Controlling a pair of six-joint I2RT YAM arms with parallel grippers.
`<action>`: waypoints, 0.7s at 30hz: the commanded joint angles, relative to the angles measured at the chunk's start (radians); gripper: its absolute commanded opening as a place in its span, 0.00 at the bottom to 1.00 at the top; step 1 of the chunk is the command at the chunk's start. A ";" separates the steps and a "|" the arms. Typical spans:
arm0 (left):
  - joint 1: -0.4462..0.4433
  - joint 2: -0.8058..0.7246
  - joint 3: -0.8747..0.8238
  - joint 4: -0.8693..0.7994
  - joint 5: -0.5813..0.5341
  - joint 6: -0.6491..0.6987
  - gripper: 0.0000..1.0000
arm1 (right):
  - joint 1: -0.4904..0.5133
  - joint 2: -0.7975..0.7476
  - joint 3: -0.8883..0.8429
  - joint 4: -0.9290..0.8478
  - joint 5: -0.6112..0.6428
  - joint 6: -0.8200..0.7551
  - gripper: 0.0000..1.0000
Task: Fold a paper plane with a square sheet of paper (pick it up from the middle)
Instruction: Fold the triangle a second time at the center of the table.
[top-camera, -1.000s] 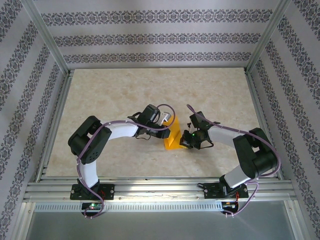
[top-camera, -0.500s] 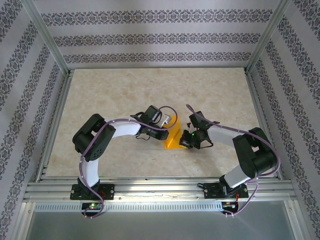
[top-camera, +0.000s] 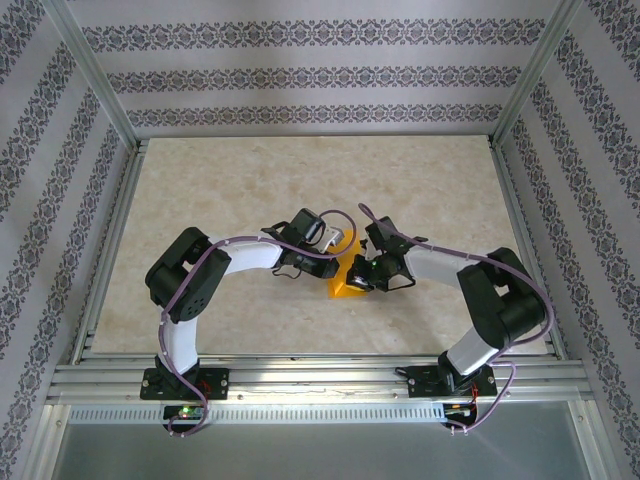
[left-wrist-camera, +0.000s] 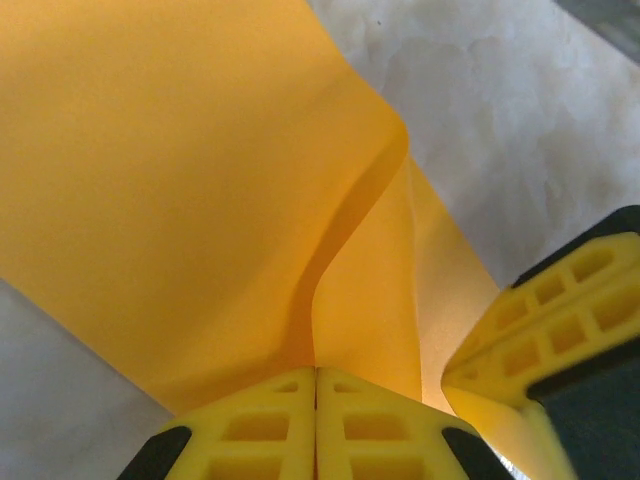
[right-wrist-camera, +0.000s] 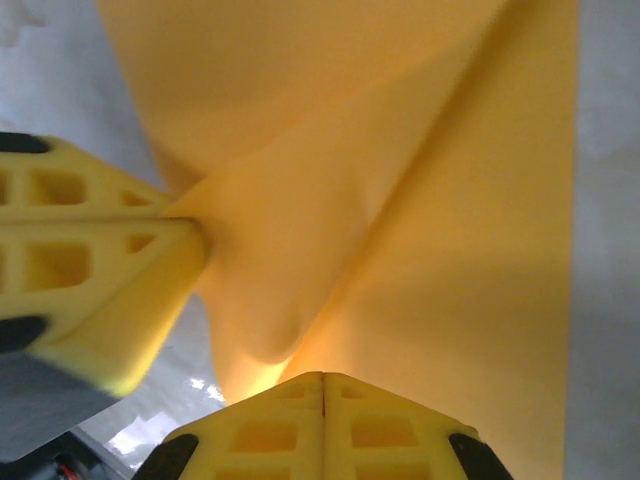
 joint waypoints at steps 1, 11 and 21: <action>0.014 0.014 0.023 -0.041 0.011 0.026 0.06 | 0.004 0.013 0.002 -0.029 0.032 -0.002 0.05; 0.015 0.033 0.072 -0.082 0.000 0.051 0.07 | -0.028 0.033 -0.007 -0.095 0.037 -0.073 0.03; 0.017 0.055 0.097 -0.110 -0.020 0.060 0.07 | -0.043 0.037 -0.003 -0.111 0.032 -0.089 0.03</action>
